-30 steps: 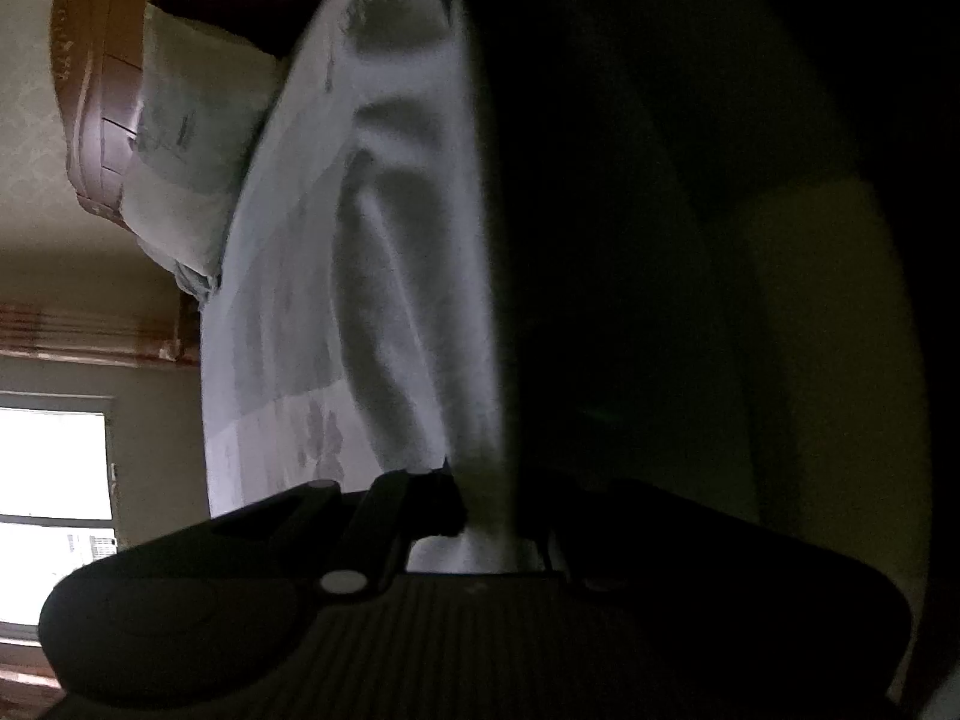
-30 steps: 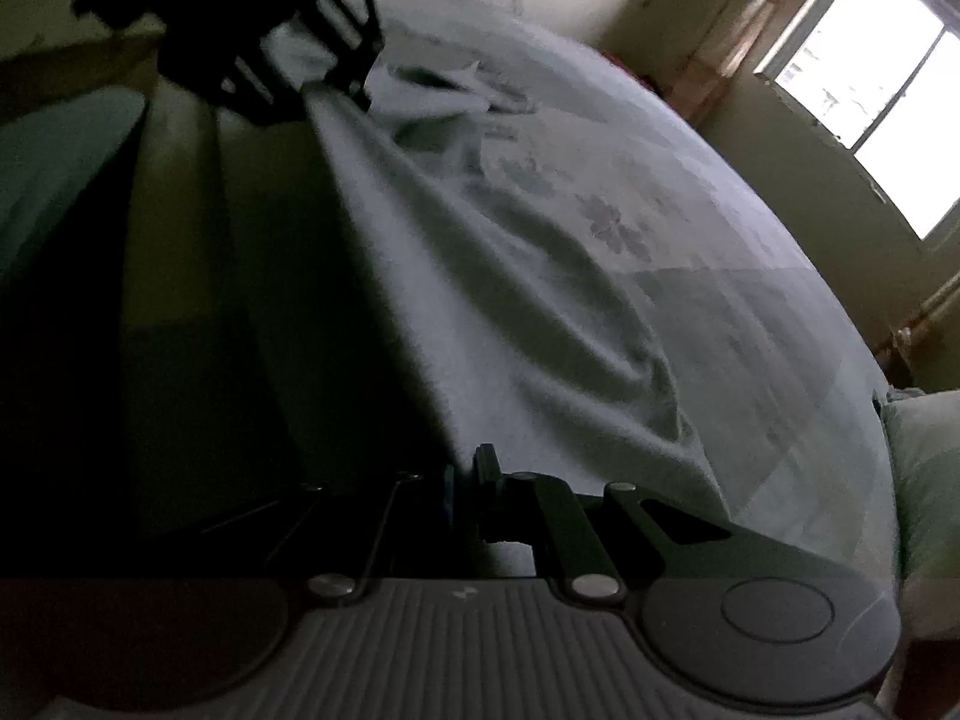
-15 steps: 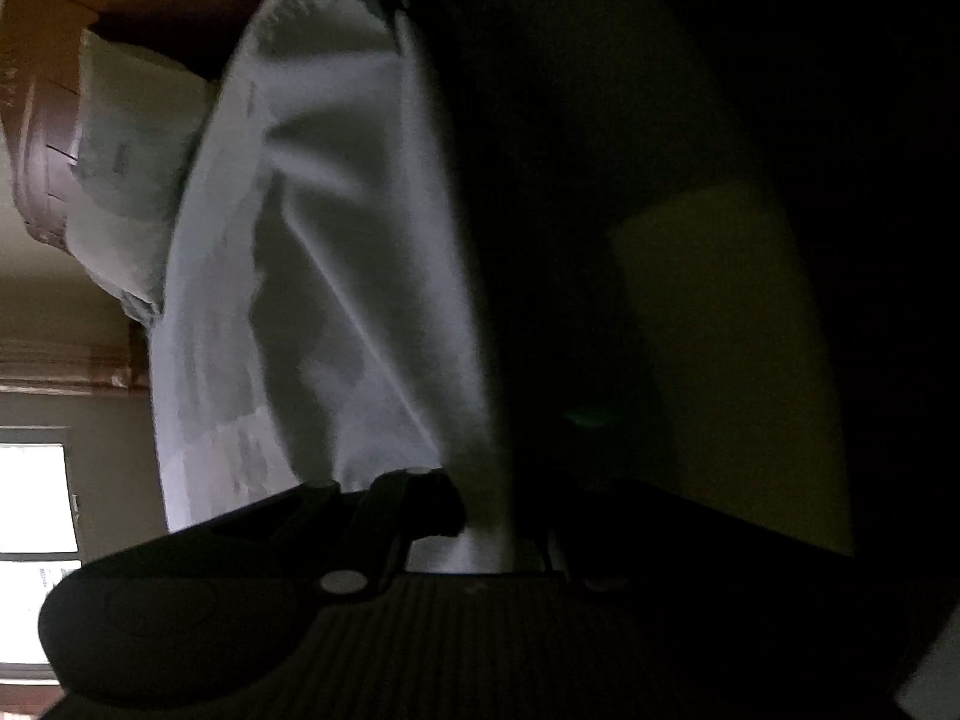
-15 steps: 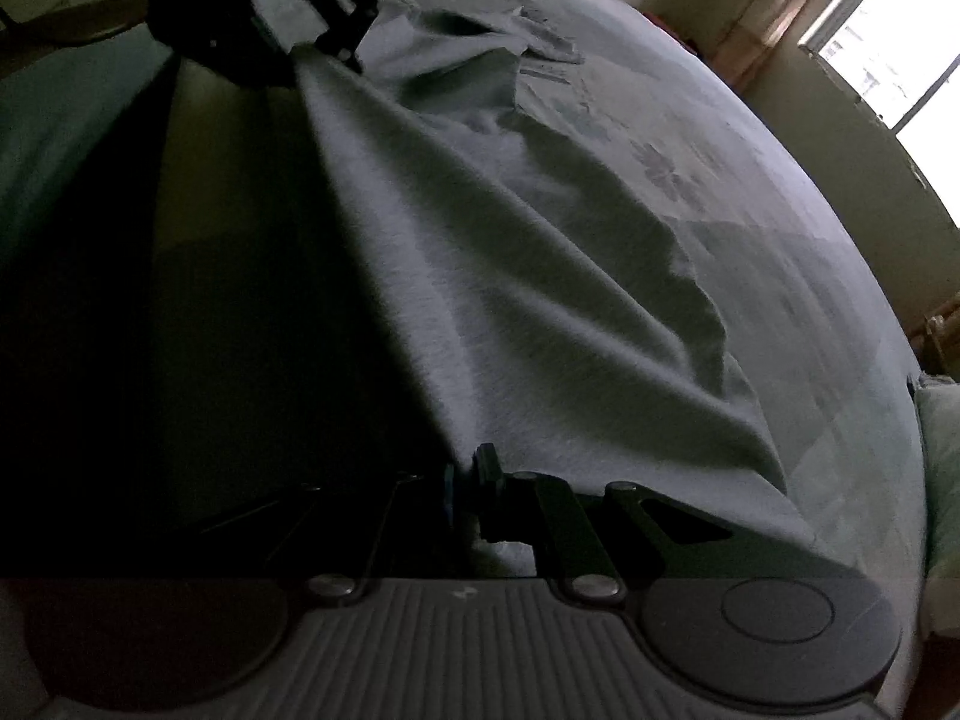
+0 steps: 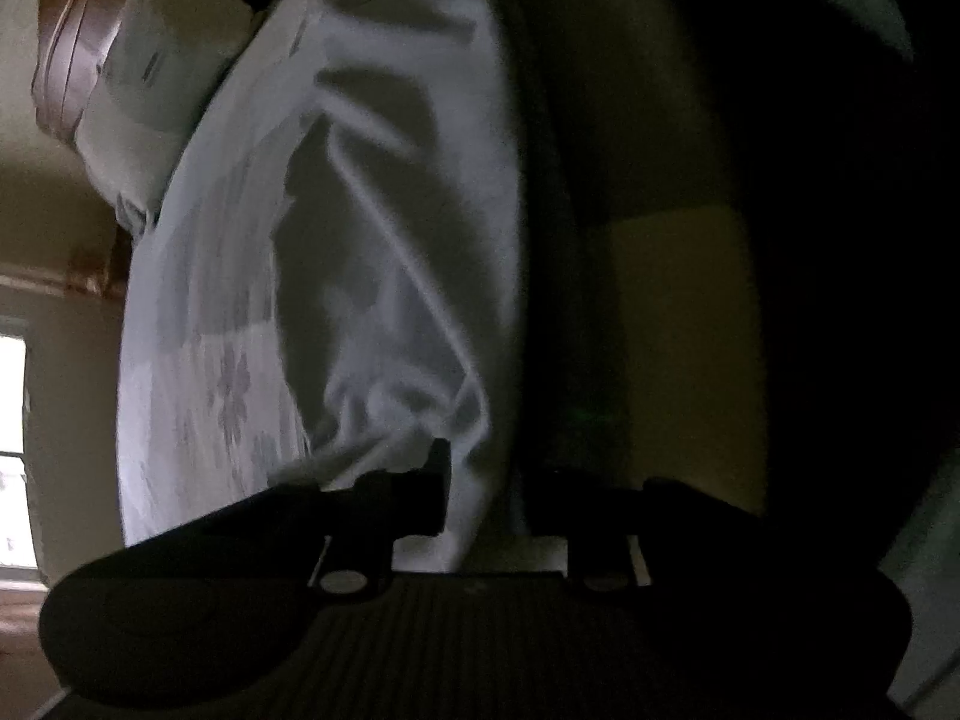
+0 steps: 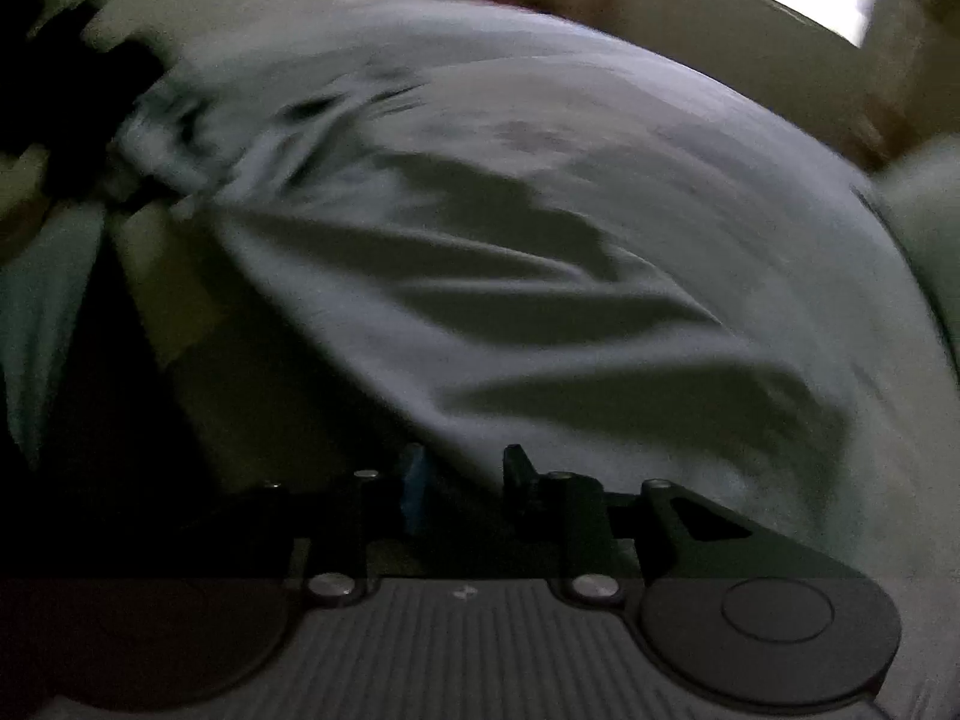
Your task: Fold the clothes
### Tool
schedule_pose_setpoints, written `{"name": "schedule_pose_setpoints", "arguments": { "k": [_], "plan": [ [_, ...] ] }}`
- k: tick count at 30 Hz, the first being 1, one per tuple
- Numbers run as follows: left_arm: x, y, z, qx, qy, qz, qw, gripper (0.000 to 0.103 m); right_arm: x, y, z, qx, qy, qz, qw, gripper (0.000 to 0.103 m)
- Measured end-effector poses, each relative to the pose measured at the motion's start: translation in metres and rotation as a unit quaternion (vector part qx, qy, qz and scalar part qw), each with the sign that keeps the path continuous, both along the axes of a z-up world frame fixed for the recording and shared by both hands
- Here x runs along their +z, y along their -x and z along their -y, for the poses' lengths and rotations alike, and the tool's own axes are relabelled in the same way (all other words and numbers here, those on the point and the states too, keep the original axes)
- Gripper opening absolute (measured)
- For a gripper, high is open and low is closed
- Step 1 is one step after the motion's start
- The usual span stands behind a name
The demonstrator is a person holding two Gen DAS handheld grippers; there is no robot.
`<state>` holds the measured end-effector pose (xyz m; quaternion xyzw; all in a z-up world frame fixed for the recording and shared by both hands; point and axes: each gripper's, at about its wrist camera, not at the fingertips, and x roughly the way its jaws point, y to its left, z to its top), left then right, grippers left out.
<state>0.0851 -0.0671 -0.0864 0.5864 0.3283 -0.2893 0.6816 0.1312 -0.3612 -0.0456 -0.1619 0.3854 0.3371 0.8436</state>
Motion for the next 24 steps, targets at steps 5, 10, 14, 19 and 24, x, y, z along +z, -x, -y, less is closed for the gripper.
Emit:
{"name": "schedule_pose_setpoints", "arguments": {
  "k": [5,10,14,19,24],
  "plan": [
    [0.036,-0.005,-0.015,0.064,0.050,0.016,0.9966,0.028,-0.009,-0.001,0.078,-0.164,-0.140,-0.049,0.975,0.039],
    [0.057,-0.048,0.005,0.127,0.186,0.022,0.9741,0.046,-0.034,-0.010,0.125,-0.283,-0.295,-0.088,0.908,0.039],
    [0.037,-0.070,0.039,0.134,0.233,0.012,0.9630,0.046,-0.052,-0.018,0.123,-0.336,-0.342,-0.085,0.873,0.041],
    [0.011,-0.084,0.063,0.150,0.269,-0.014,0.9513,0.046,-0.068,-0.032,0.105,-0.375,-0.323,-0.084,0.865,0.042],
    [-0.008,-0.087,0.064,0.187,0.298,-0.036,0.9353,0.046,-0.078,-0.034,0.112,-0.402,-0.354,-0.078,0.841,0.038]
  ]
}}
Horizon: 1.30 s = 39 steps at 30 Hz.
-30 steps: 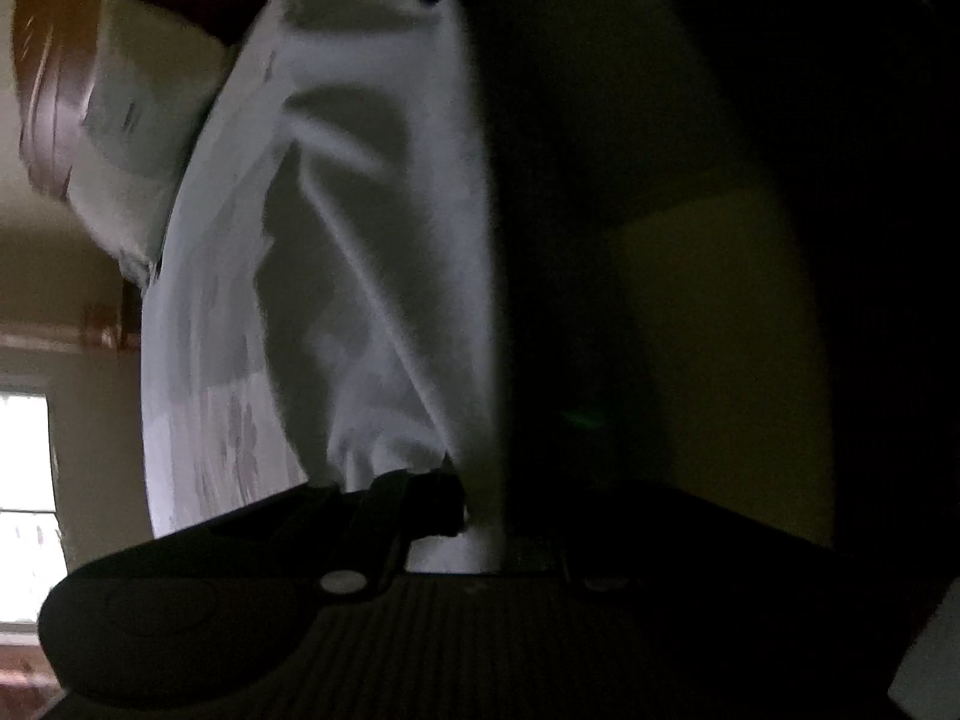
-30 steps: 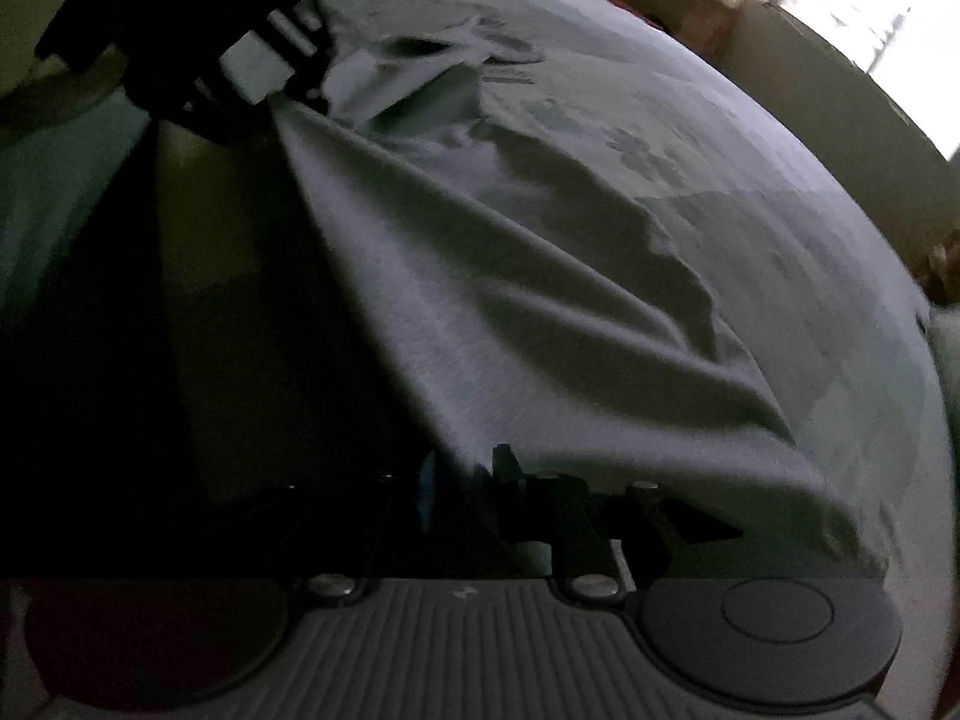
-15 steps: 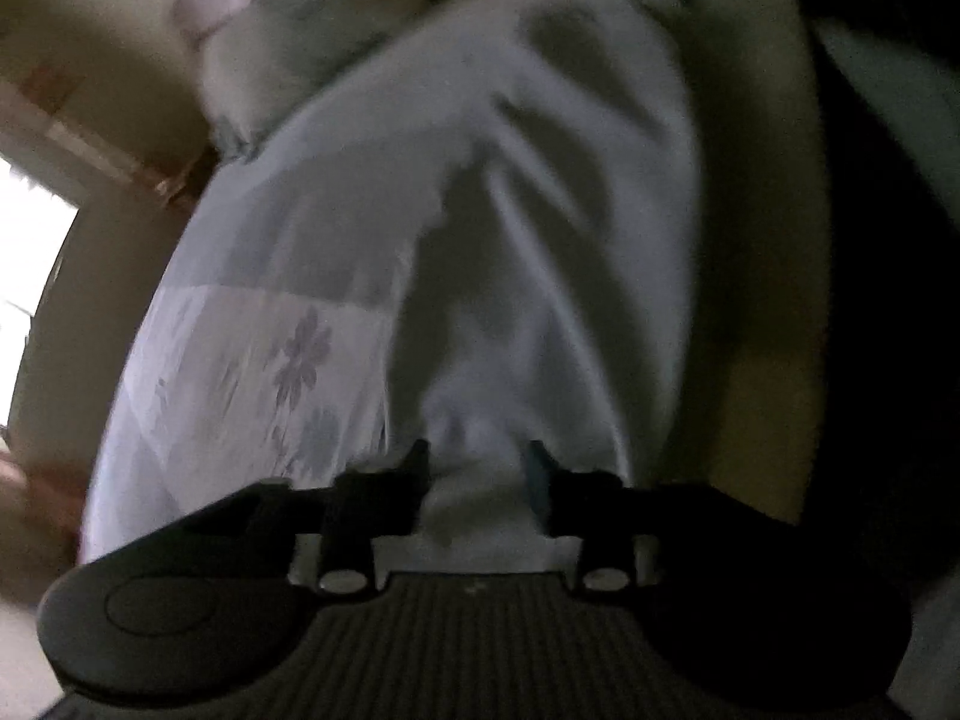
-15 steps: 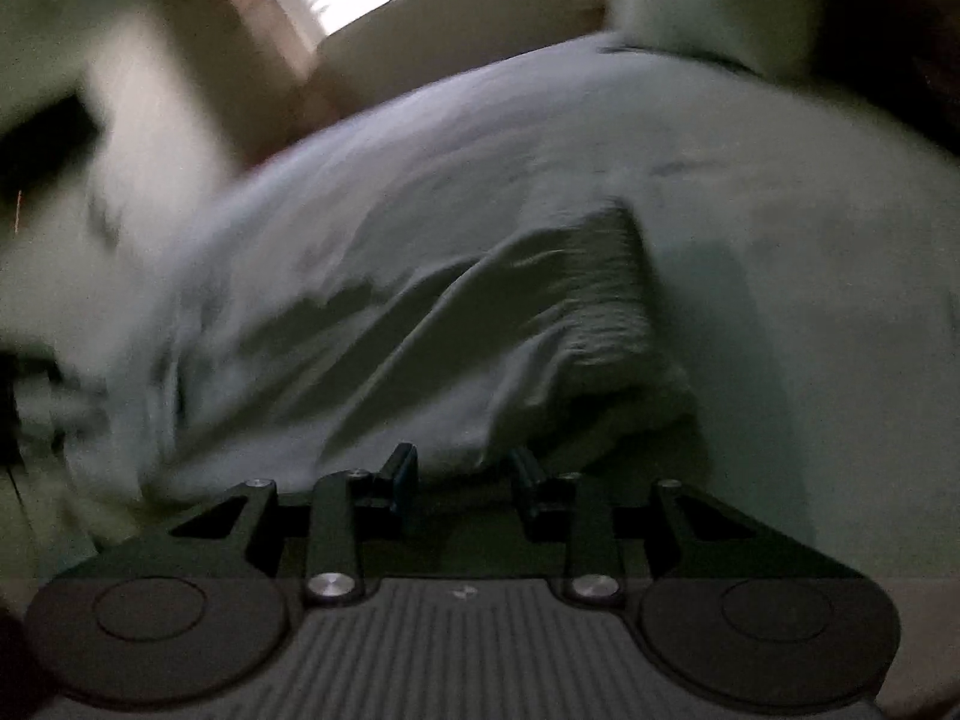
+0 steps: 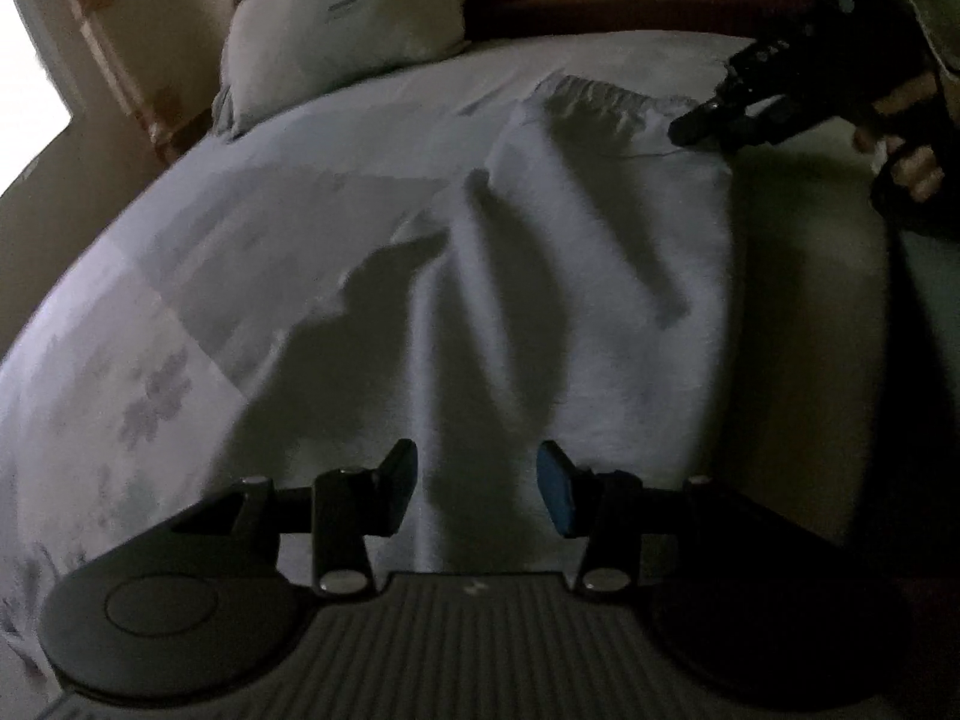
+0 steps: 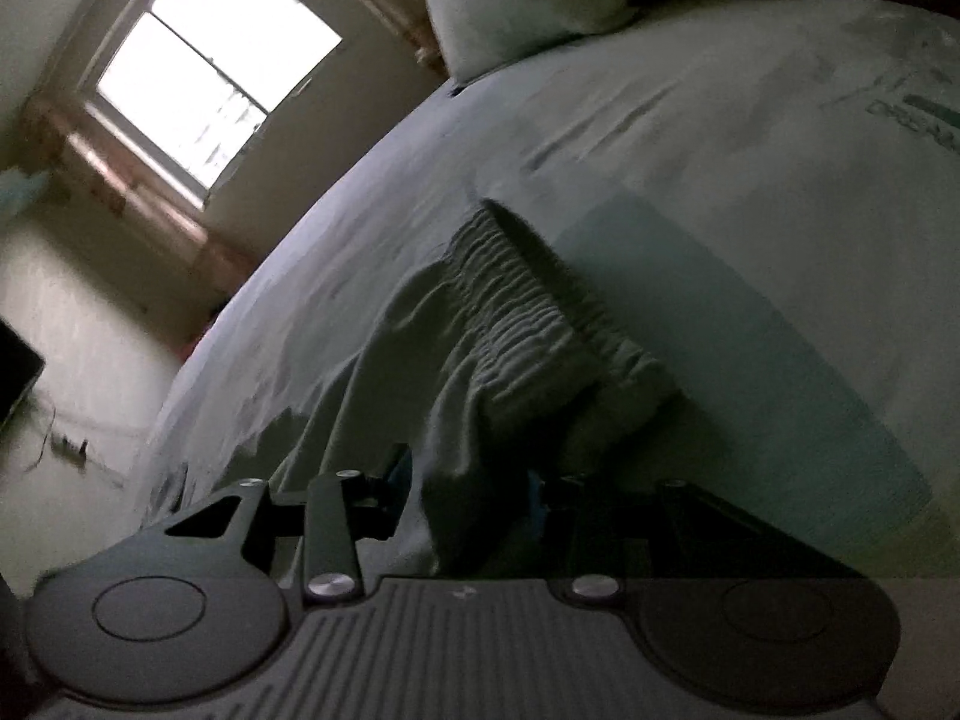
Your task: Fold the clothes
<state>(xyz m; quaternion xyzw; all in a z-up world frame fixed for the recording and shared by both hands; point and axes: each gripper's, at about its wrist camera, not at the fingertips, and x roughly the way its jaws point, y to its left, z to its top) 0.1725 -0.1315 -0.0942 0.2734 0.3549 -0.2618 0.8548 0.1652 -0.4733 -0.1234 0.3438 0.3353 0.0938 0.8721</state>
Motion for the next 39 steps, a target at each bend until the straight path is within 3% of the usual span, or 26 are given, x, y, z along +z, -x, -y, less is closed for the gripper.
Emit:
{"name": "schedule_pose_setpoints", "arguments": {
  "k": [1,2,8,16,19,21,24,29,32,36,39],
  "plan": [
    [-0.001,0.001,0.000,0.000,0.000,-0.002,1.0000,0.046,-0.001,0.001,0.002,-0.005,0.001,0.001,1.000,0.022],
    [-0.003,0.002,0.000,-0.001,0.000,-0.004,1.0000,0.046,0.000,0.001,0.003,-0.009,0.005,0.001,1.000,0.014],
    [-0.005,0.008,0.002,-0.008,-0.006,-0.004,0.9999,0.053,0.014,0.014,0.002,-0.018,0.043,0.023,0.999,0.009],
    [-0.006,0.010,-0.002,0.007,0.010,-0.016,0.9998,0.054,0.009,0.025,0.007,-0.021,0.066,-0.004,0.998,0.010],
    [-0.001,0.011,-0.009,0.021,0.020,-0.010,0.9995,0.054,0.017,0.033,0.012,-0.026,0.076,-0.016,0.997,0.021],
    [0.001,0.009,-0.016,0.038,0.030,-0.007,0.9988,0.054,0.029,0.042,0.011,-0.035,0.103,-0.005,0.994,0.021],
    [-0.007,0.003,-0.028,0.070,0.052,-0.044,0.9952,0.056,0.050,0.052,-0.001,-0.036,0.164,0.029,0.985,0.022],
    [-0.008,-0.006,-0.048,0.104,0.103,-0.088,0.9853,0.056,0.078,0.030,-0.044,0.035,0.225,0.096,0.969,0.035],
    [0.011,-0.019,-0.063,0.121,0.140,-0.082,0.9793,0.056,0.078,0.001,-0.082,0.093,0.247,0.116,0.958,0.038],
    [0.039,-0.050,-0.083,0.137,0.186,-0.061,0.9710,0.056,0.053,-0.035,-0.126,0.155,0.256,0.108,0.948,0.038],
    [0.050,-0.090,-0.097,0.152,0.228,-0.060,0.9598,0.056,0.025,-0.046,-0.146,0.189,0.251,0.081,0.946,0.038]
  ]
}}
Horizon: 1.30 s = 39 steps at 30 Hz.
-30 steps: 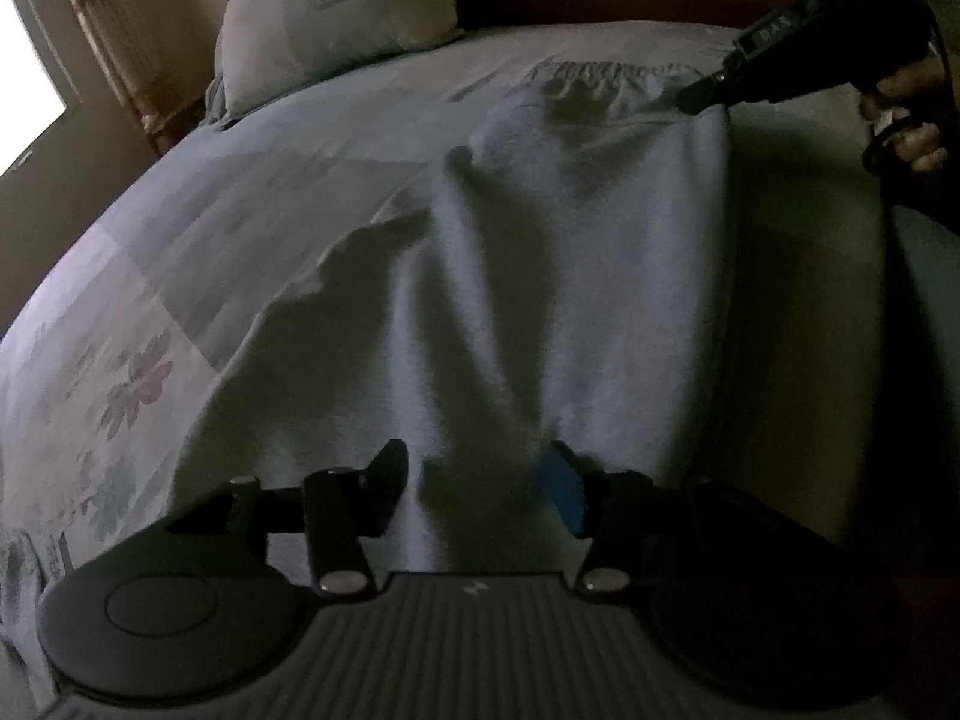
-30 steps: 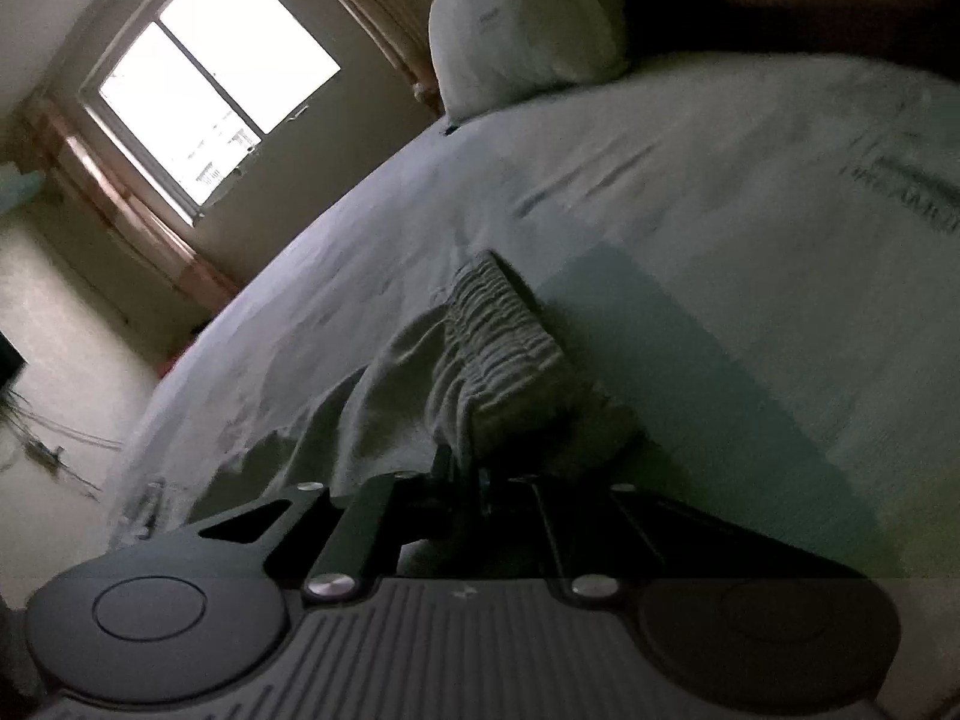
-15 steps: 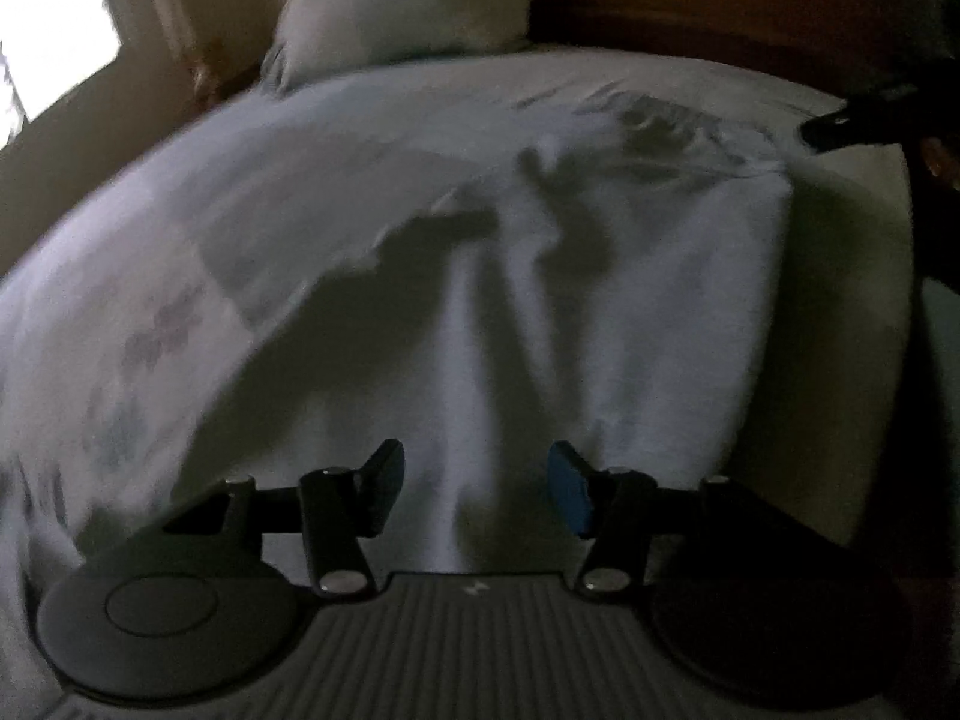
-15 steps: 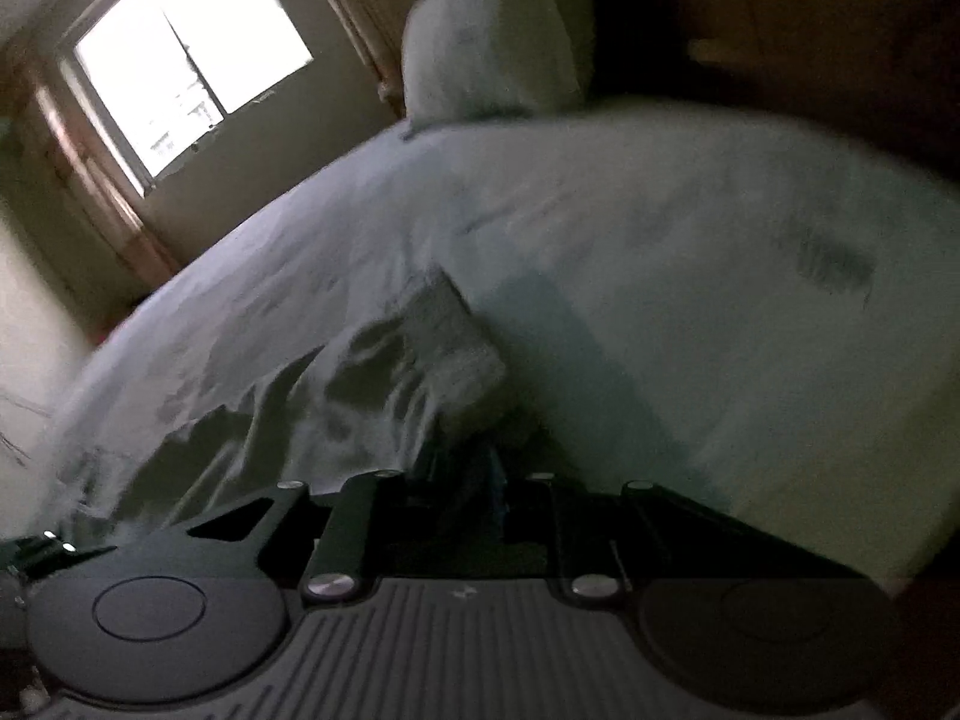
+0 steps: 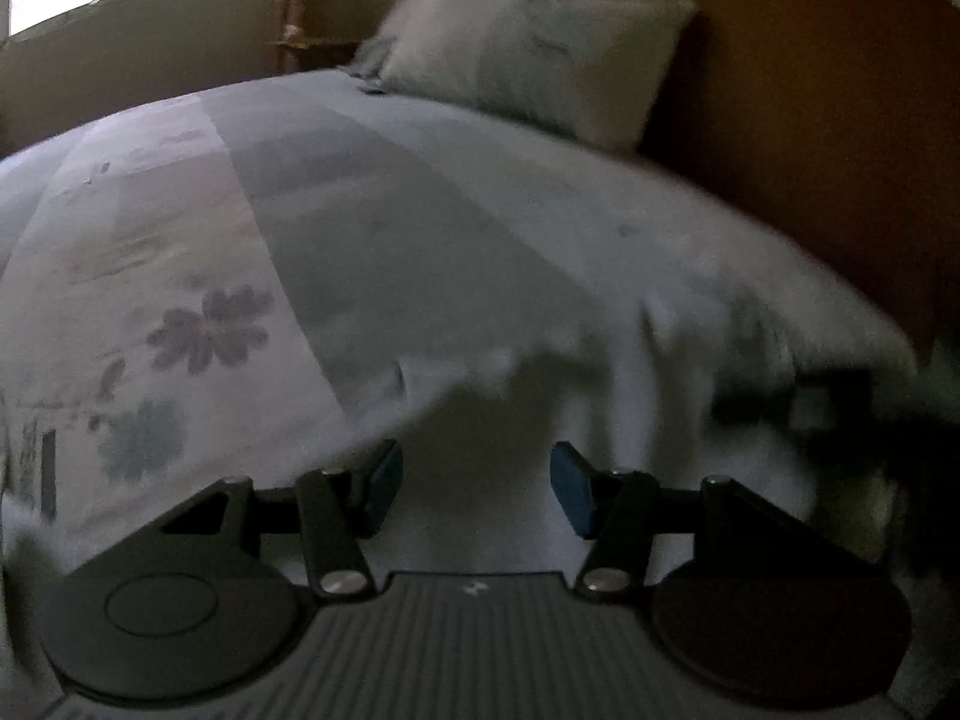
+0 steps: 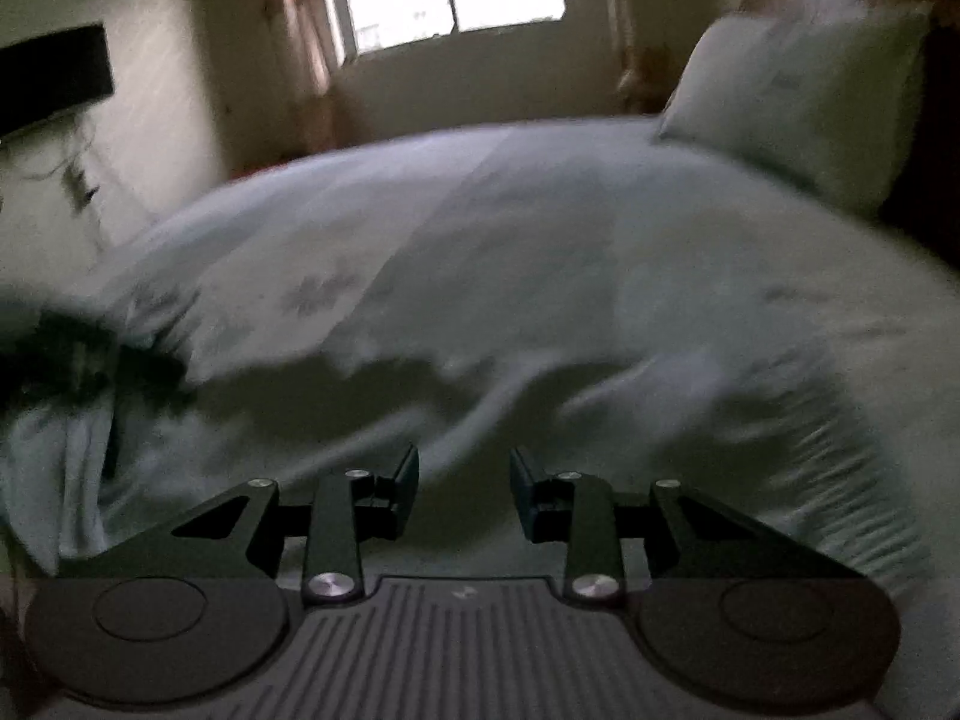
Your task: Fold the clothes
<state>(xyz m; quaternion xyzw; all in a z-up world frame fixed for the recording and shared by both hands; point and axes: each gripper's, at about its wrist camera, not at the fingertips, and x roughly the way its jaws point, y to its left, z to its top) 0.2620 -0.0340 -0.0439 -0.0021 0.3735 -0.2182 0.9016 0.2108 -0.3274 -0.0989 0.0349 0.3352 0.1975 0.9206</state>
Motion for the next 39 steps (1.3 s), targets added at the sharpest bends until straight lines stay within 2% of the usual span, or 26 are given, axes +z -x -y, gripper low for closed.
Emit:
{"name": "schedule_pose_setpoints", "arguments": {
  "k": [3,6,9,12,16,20,24,26,28,33,35,36,39],
  "plan": [
    [-0.007,-0.045,-0.013,0.009,0.042,-0.022,0.9988,0.056,-0.025,0.004,-0.005,0.022,0.006,-0.023,0.999,0.039],
    [-0.029,-0.085,-0.020,0.019,0.089,-0.076,0.9930,0.054,-0.032,0.019,-0.001,0.048,0.005,0.007,0.999,0.041],
    [-0.052,-0.111,-0.027,0.019,0.155,-0.135,0.9785,0.054,-0.035,0.020,0.008,0.053,-0.016,0.010,0.998,0.041],
    [-0.072,-0.127,-0.033,0.022,0.204,-0.184,0.9612,0.054,-0.035,0.019,0.009,0.057,-0.024,0.007,0.998,0.044],
    [-0.090,-0.137,-0.035,0.000,0.230,-0.228,0.9460,0.060,-0.035,0.020,0.009,0.062,-0.022,0.010,0.998,0.048],
    [-0.093,-0.141,-0.037,-0.006,0.240,-0.239,0.9409,0.062,-0.036,0.019,0.010,0.063,-0.029,0.009,0.998,0.048],
    [-0.095,-0.147,-0.029,-0.015,0.257,-0.267,0.9288,0.069,-0.036,0.020,0.008,0.066,-0.023,0.010,0.997,0.049],
    [-0.091,-0.153,-0.023,-0.022,0.260,-0.269,0.9271,0.070,-0.036,0.021,0.006,0.069,-0.018,0.011,0.997,0.051],
    [-0.087,-0.159,-0.023,-0.017,0.285,-0.253,0.9244,0.070,-0.036,0.022,0.004,0.072,-0.012,0.013,0.997,0.054],
    [-0.076,-0.179,-0.036,0.035,0.342,-0.195,0.9185,0.070,-0.036,0.023,0.003,0.075,-0.013,0.014,0.997,0.056],
    [-0.070,-0.182,-0.040,0.046,0.347,-0.187,0.9180,0.070,-0.036,0.025,0.003,0.074,-0.014,0.015,0.997,0.056],
    [-0.067,-0.181,-0.041,0.045,0.343,-0.187,0.9195,0.070,-0.036,0.025,0.003,0.074,-0.014,0.015,0.997,0.056],
    [-0.052,-0.160,-0.033,0.010,0.309,-0.179,0.9341,0.071,-0.036,0.026,0.003,0.074,-0.018,0.015,0.997,0.058]
  ]
}}
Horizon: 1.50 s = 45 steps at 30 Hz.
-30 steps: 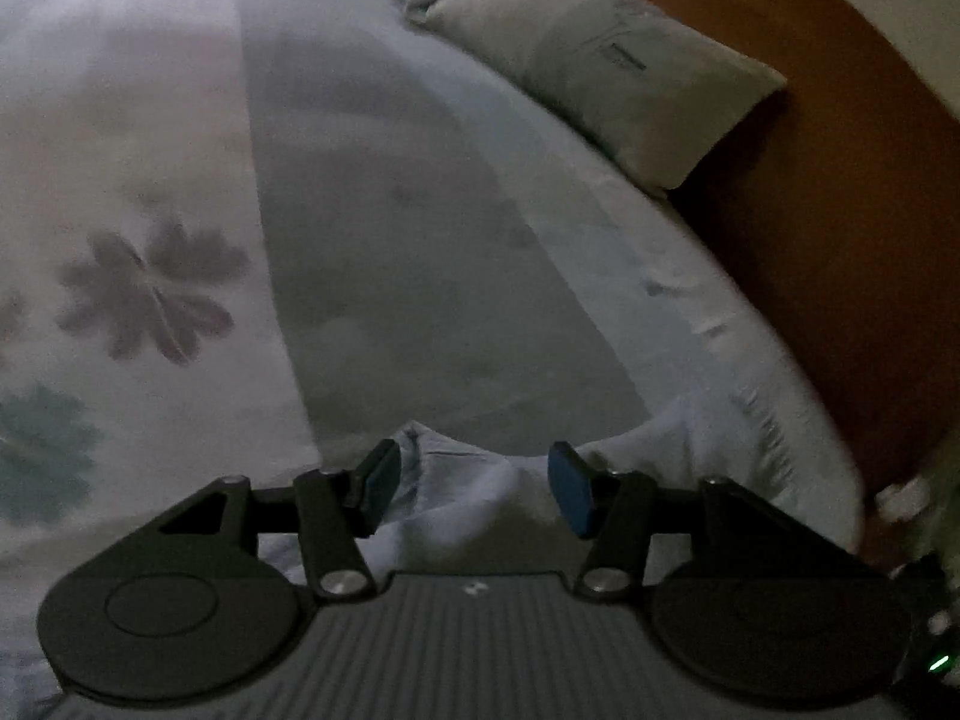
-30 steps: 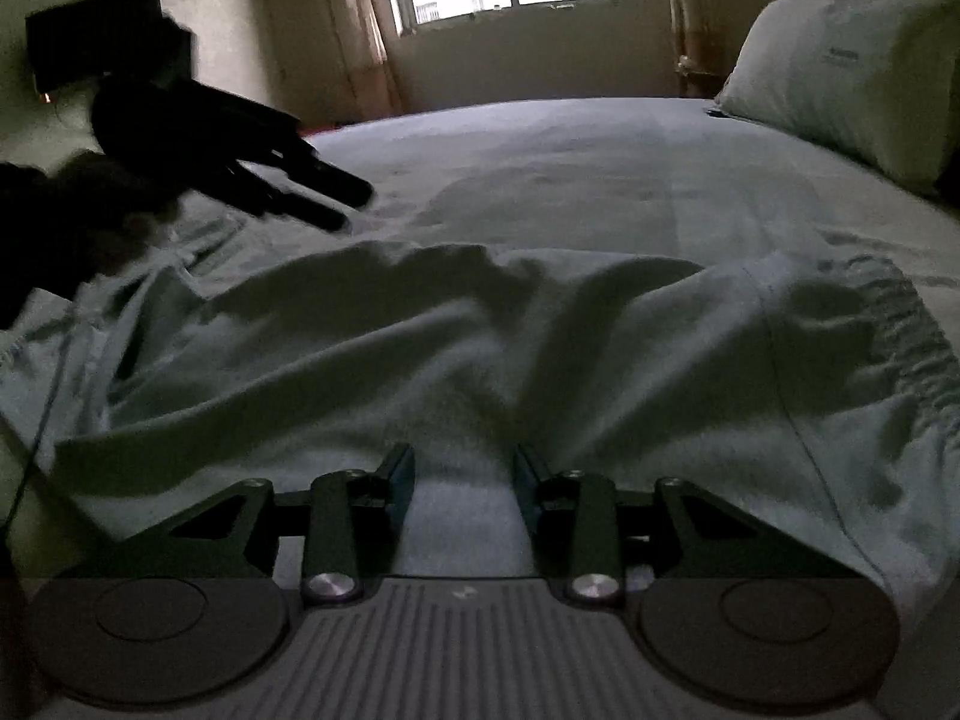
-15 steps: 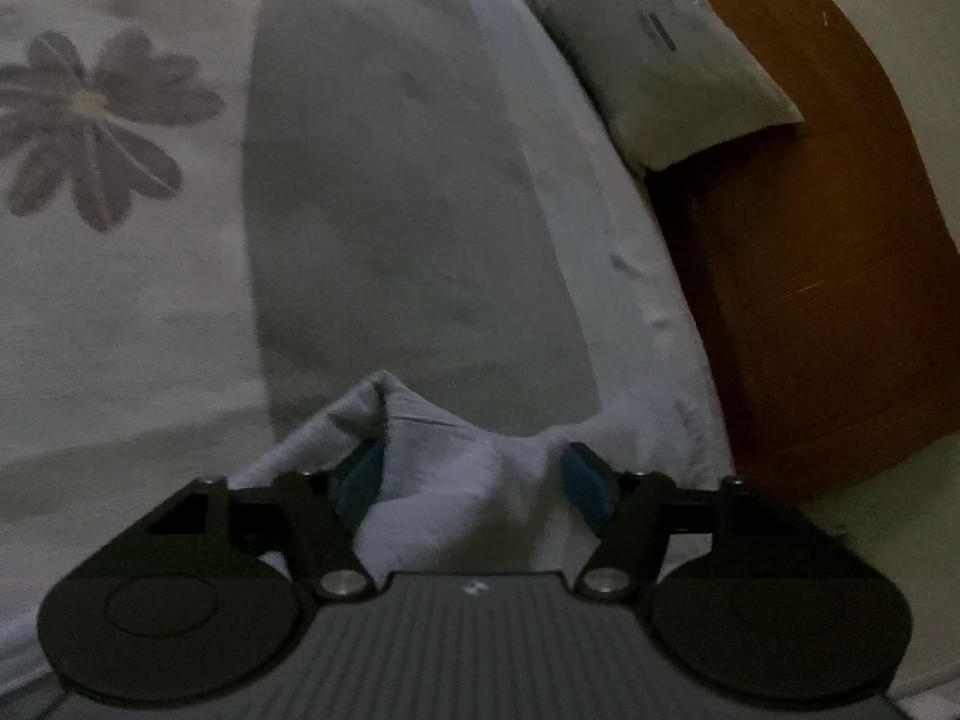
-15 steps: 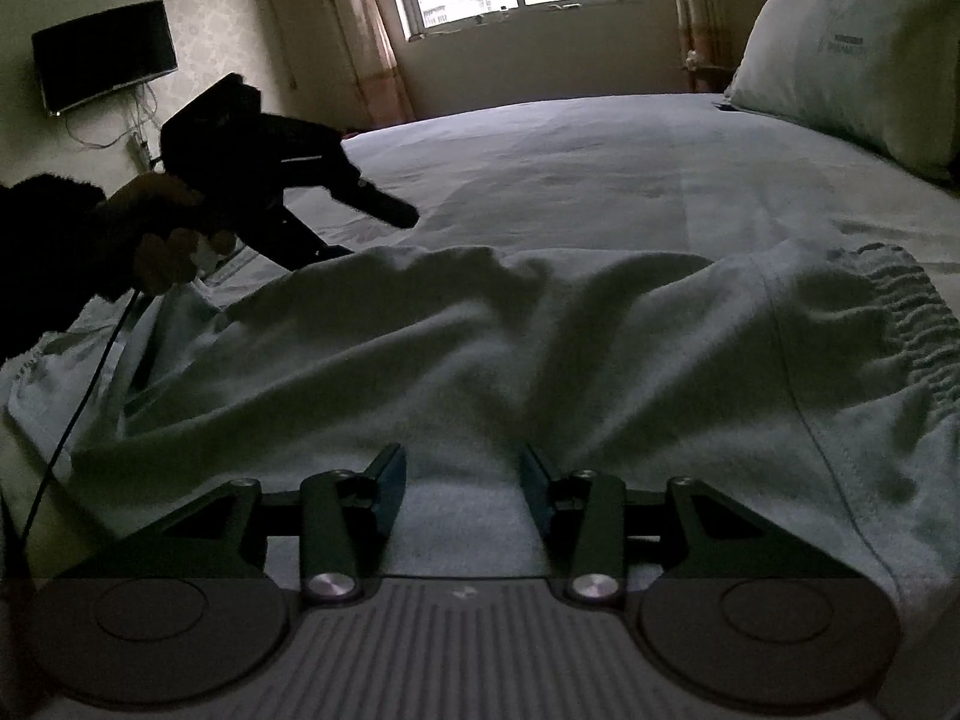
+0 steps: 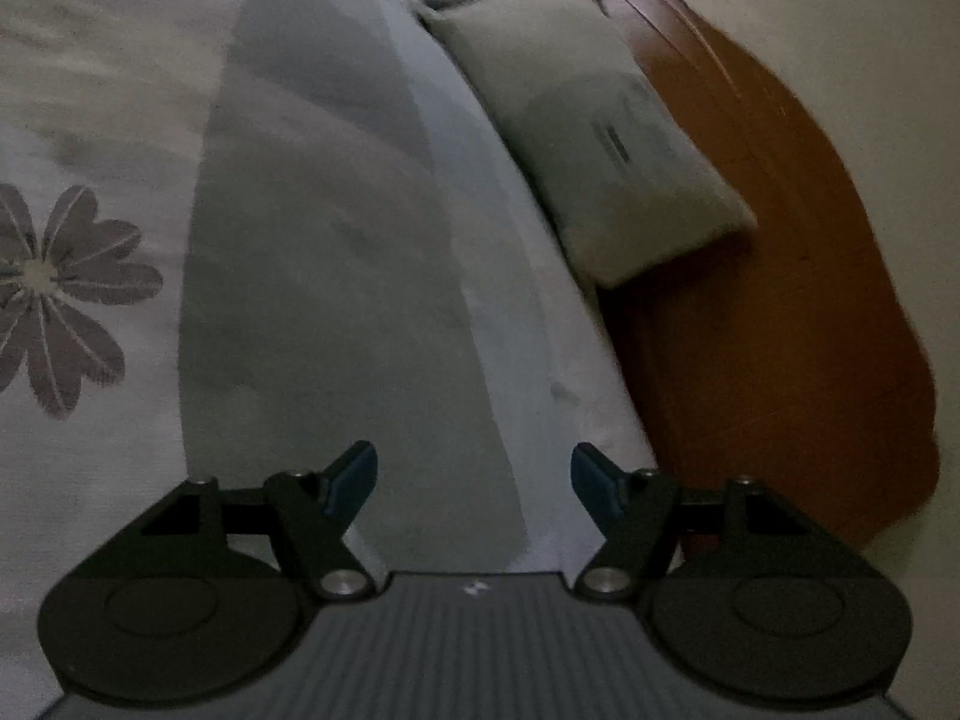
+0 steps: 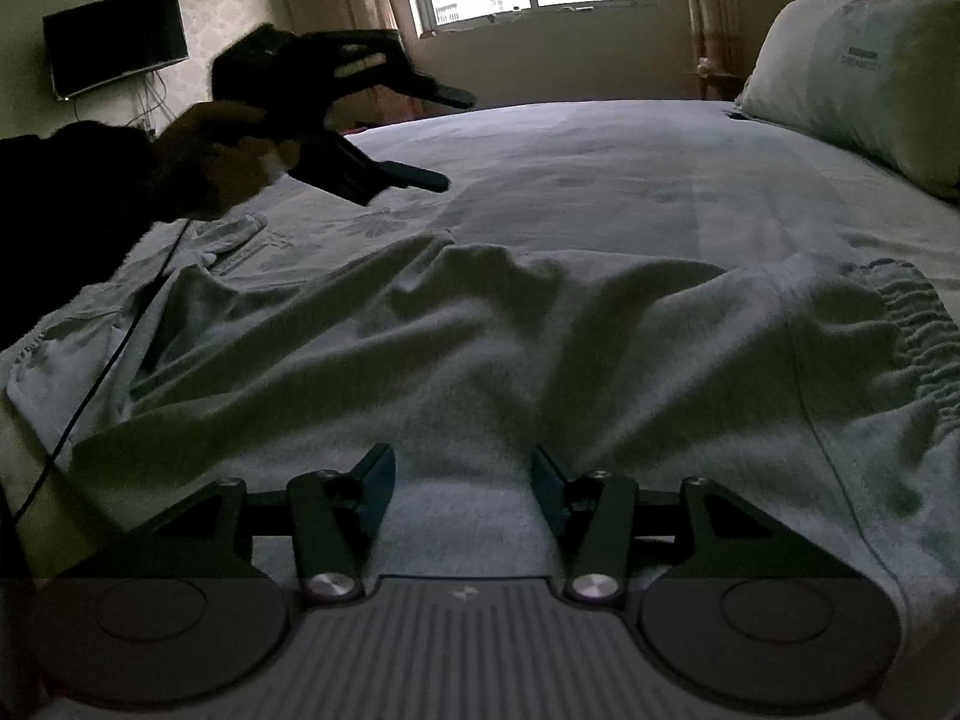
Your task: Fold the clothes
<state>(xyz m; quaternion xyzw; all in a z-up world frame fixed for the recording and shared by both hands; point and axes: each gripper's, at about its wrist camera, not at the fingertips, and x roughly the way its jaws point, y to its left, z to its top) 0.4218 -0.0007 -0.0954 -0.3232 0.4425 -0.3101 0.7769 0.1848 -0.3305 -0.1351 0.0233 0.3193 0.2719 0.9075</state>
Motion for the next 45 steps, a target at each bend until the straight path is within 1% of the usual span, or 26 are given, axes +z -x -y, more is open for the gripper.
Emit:
{"name": "schedule_pose_setpoints", "arguments": {
  "k": [3,6,8,9,11,12,13,15,17,18,19,21,22,23,25,27,28,29,31,34,36,37,39,40,42,45],
  "plan": [
    [0.006,0.032,0.020,-0.067,-0.008,0.015,0.9976,0.074,0.001,0.000,0.000,0.001,-0.004,-0.001,1.000,0.059],
    [-0.006,0.054,0.043,-0.104,-0.046,0.020,0.9933,0.075,0.002,0.001,-0.002,0.000,0.003,0.001,1.000,0.059],
    [-0.025,0.057,0.047,-0.067,-0.087,-0.002,0.9939,0.072,0.004,0.002,-0.003,-0.001,0.010,0.002,1.000,0.059],
    [-0.032,0.057,0.047,-0.043,-0.099,-0.012,0.9941,0.065,0.007,0.001,-0.004,-0.004,0.015,0.000,1.000,0.059],
    [-0.026,0.061,0.043,-0.008,-0.089,-0.001,0.9960,0.066,0.018,-0.001,-0.002,-0.007,0.031,0.004,0.999,0.059],
    [-0.018,0.065,0.045,-0.001,-0.100,0.018,0.9948,0.067,0.025,-0.003,0.001,-0.008,0.039,0.014,0.999,0.060],
    [-0.011,0.069,0.047,0.001,-0.106,0.035,0.9937,0.068,0.034,-0.006,0.004,-0.009,0.049,0.029,0.998,0.060],
    [-0.003,0.075,0.054,-0.019,-0.095,0.057,0.9937,0.074,0.049,-0.017,0.008,-0.012,0.080,0.065,0.995,0.061],
    [-0.004,0.077,0.066,-0.037,-0.093,0.059,0.9932,0.075,0.053,-0.035,0.006,-0.014,0.125,0.088,0.988,0.061],
    [-0.006,0.078,0.072,-0.047,-0.108,0.065,0.9909,0.075,0.051,-0.047,0.004,-0.015,0.144,0.091,0.985,0.061],
    [-0.009,0.080,0.076,-0.042,-0.140,0.078,0.9862,0.075,0.046,-0.059,0.005,-0.014,0.150,0.083,0.985,0.060],
    [-0.015,0.082,0.080,-0.028,-0.204,0.101,0.9733,0.074,0.032,-0.081,0.012,-0.020,0.156,0.058,0.986,0.059],
    [-0.020,0.083,0.072,-0.006,-0.235,0.102,0.9666,0.074,0.025,-0.090,0.019,-0.036,0.168,0.051,0.984,0.058],
    [-0.021,0.084,0.065,0.010,-0.238,0.103,0.9658,0.071,0.023,-0.094,0.026,-0.046,0.164,0.044,0.984,0.054],
    [-0.019,0.083,0.051,0.023,-0.207,0.087,0.9741,0.072,0.026,-0.098,0.041,-0.059,0.138,0.028,0.988,0.042],
    [-0.010,0.085,0.054,0.022,-0.224,0.087,0.9705,0.071,0.034,-0.097,0.049,-0.070,0.124,0.021,0.990,0.044],
    [-0.005,0.088,0.058,0.017,-0.233,0.091,0.9681,0.071,0.042,-0.091,0.046,-0.073,0.128,0.026,0.989,0.053],
    [-0.001,0.092,0.063,0.002,-0.234,0.096,0.9674,0.071,0.049,-0.083,0.044,-0.068,0.124,0.030,0.989,0.058],
    [0.006,0.106,0.070,-0.029,-0.239,0.108,0.9647,0.073,0.058,-0.064,0.041,-0.051,0.112,0.033,0.992,0.062],
    [0.007,0.132,0.095,-0.085,-0.265,0.129,0.9516,0.075,0.052,-0.042,0.042,-0.044,0.122,0.017,0.991,0.065],
    [0.002,0.155,0.106,-0.120,-0.294,0.139,0.9380,0.077,0.035,-0.039,0.051,-0.061,0.141,-0.011,0.988,0.064],
    [-0.002,0.168,0.104,-0.128,-0.315,0.138,0.9304,0.077,0.033,-0.036,0.056,-0.072,0.143,-0.019,0.987,0.061],
    [-0.010,0.182,0.106,-0.127,-0.362,0.141,0.9126,0.077,0.035,-0.024,0.064,-0.084,0.132,-0.024,0.987,0.061],
    [-0.008,0.187,0.105,-0.124,-0.376,0.145,0.9068,0.077,0.036,-0.019,0.069,-0.090,0.126,-0.027,0.988,0.063],
    [-0.001,0.195,0.106,-0.121,-0.392,0.133,0.9021,0.077,0.049,-0.004,0.065,-0.104,0.124,-0.013,0.987,0.068],
    [0.019,0.220,0.111,-0.123,-0.371,0.168,0.9050,0.081,0.060,0.016,0.048,-0.079,0.101,0.011,0.992,0.075]
  ]
}}
